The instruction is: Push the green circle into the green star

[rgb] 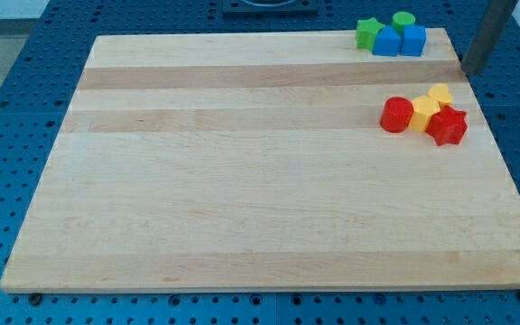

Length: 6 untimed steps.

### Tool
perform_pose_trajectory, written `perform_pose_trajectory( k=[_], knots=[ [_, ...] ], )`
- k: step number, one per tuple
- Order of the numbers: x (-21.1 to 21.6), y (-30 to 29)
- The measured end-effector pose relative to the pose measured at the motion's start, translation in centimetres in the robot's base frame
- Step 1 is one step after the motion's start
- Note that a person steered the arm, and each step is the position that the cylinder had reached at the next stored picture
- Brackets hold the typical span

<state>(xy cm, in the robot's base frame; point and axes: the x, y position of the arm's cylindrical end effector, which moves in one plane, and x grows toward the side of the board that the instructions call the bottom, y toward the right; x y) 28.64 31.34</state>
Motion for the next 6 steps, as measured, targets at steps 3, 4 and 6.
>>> perform_pose_trajectory(
  k=[3,4,6],
  knots=[
    [-9.5,-0.8],
    [-9.5,-3.0],
    [-9.5,-8.9]
  ],
)
